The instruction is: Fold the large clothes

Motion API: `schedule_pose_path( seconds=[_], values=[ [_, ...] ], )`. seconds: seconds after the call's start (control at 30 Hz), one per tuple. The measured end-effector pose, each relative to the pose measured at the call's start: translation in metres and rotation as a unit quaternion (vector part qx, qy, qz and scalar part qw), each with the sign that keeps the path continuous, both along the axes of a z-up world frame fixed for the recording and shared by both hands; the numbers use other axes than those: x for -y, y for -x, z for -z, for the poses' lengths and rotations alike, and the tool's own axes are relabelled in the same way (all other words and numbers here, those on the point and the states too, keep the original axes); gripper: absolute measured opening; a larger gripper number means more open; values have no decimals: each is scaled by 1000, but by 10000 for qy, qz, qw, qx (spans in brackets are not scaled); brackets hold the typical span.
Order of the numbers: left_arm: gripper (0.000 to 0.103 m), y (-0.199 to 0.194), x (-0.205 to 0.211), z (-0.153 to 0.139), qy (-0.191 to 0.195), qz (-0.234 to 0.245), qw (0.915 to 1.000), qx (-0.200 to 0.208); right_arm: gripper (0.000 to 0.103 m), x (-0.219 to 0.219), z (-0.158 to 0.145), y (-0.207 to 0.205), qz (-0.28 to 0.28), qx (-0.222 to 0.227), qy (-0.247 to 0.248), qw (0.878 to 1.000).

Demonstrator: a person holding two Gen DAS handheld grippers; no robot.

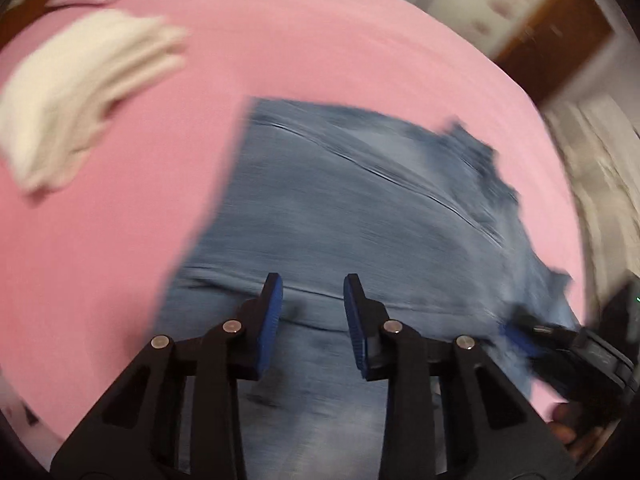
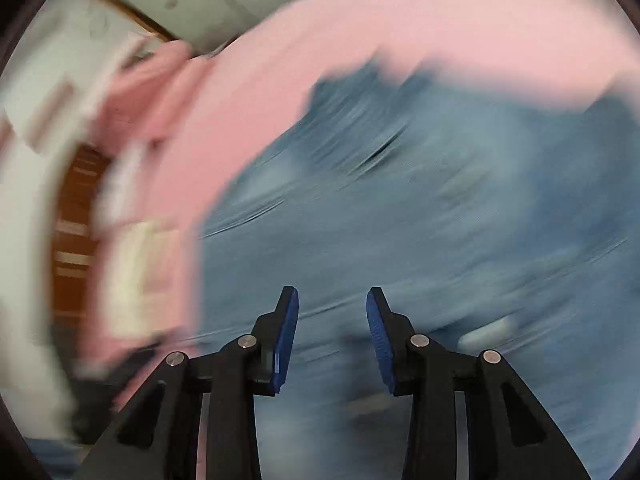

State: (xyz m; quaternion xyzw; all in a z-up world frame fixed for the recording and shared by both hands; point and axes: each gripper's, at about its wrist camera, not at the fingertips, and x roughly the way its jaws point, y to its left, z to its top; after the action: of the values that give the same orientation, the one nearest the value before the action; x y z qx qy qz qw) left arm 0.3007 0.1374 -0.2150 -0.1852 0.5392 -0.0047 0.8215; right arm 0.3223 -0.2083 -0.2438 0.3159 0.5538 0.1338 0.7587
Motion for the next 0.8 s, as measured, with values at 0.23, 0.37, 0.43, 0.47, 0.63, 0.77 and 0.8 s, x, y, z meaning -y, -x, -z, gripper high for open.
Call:
schedule_pose_path(
  seconds=[0.23, 0.37, 0.43, 0.47, 0.63, 0.77, 0.8],
  values=[
    [20, -42, 14, 66, -1135, -288, 9834, -1386, 5, -33, 63, -28, -178, -710, -82, 9973],
    [1, -36, -3, 81, -1519, -314, 9745, -1621, 1, 23, 53, -22, 651, -306, 654, 9953],
    [1, -33, 5, 77, -1809, -150, 9709, -1559, 0, 61, 54, -13, 895, -429, 1545, 9830],
    [1, -30, 11, 76, -1989, -79, 9680, -1527, 0, 77, 57, -8, 922, -369, 1216, 9876],
    [1, -17, 36, 51, -1879, 31, 9768, -1030, 1, 83, 22, 2, 751, -99, 2326, 9696],
    [1, -17, 54, 22, -1068, 460, 9920, -491, 1, 40, 1, -8, -40, 473, 841, 9953],
    [1, -24, 58, 18, -917, 521, 9932, -483, 1, 23, 4, -16, -325, 442, 587, 9968]
  ],
)
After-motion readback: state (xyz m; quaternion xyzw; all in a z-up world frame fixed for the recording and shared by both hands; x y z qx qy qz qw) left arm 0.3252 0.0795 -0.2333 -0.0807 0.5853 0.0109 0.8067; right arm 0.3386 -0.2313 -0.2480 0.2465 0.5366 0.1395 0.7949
